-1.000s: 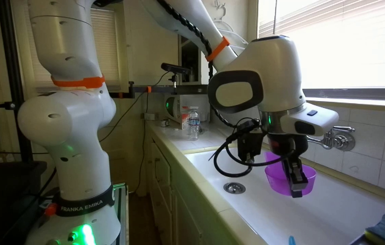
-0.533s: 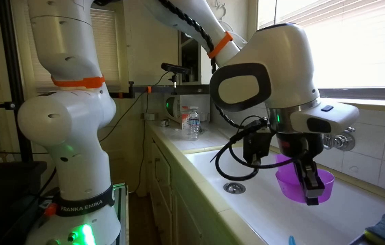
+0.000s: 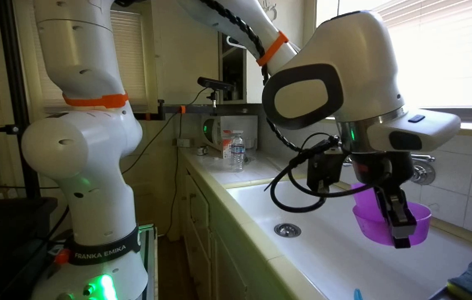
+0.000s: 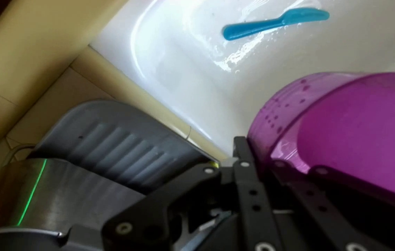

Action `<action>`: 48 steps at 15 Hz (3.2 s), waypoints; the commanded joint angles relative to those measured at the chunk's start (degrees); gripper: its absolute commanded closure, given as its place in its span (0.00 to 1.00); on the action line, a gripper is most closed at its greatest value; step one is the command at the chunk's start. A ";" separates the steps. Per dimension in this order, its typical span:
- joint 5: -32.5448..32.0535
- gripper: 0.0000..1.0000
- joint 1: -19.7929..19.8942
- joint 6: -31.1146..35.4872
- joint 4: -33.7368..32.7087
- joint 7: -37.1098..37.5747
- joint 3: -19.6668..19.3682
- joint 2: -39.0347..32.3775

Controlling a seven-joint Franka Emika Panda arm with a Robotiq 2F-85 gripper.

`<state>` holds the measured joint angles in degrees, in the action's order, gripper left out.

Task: Put the purple cup in the purple bowl then place the bowl on the dishrack.

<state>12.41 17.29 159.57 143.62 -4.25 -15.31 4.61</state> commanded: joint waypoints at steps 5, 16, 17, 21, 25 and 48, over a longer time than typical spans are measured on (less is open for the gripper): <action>-3.60 0.99 1.17 0.51 -1.23 4.77 -1.74 2.44; -3.96 0.99 3.41 -0.01 -3.87 8.31 -3.52 3.54; -3.82 0.99 3.52 -0.14 -4.34 8.66 -3.63 3.36; -3.56 0.99 4.05 -0.63 -6.12 10.19 -4.16 2.98; -2.38 0.99 4.22 -1.33 -8.53 11.53 -5.08 1.67; 1.74 0.99 7.60 -5.22 -25.14 18.59 -9.03 -12.81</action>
<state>12.78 24.18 156.65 121.49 12.76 -23.97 -6.08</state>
